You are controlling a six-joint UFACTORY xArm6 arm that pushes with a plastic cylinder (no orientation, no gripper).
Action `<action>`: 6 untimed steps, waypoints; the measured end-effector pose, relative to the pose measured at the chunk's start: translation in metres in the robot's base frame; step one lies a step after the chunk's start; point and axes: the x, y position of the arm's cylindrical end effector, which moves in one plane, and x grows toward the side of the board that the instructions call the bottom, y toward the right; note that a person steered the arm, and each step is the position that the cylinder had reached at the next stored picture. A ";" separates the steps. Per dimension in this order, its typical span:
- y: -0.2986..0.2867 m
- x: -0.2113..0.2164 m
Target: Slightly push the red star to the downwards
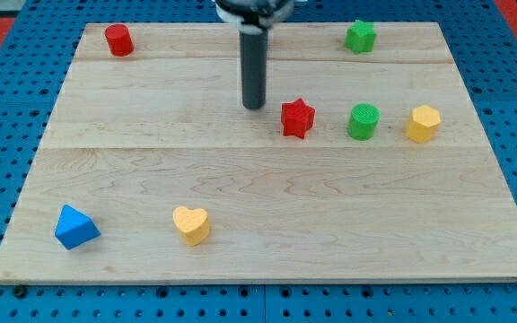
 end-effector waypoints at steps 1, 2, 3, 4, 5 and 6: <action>0.022 -0.020; 0.040 -0.013; 0.066 0.005; 0.071 0.024; 0.071 0.025; 0.071 -0.010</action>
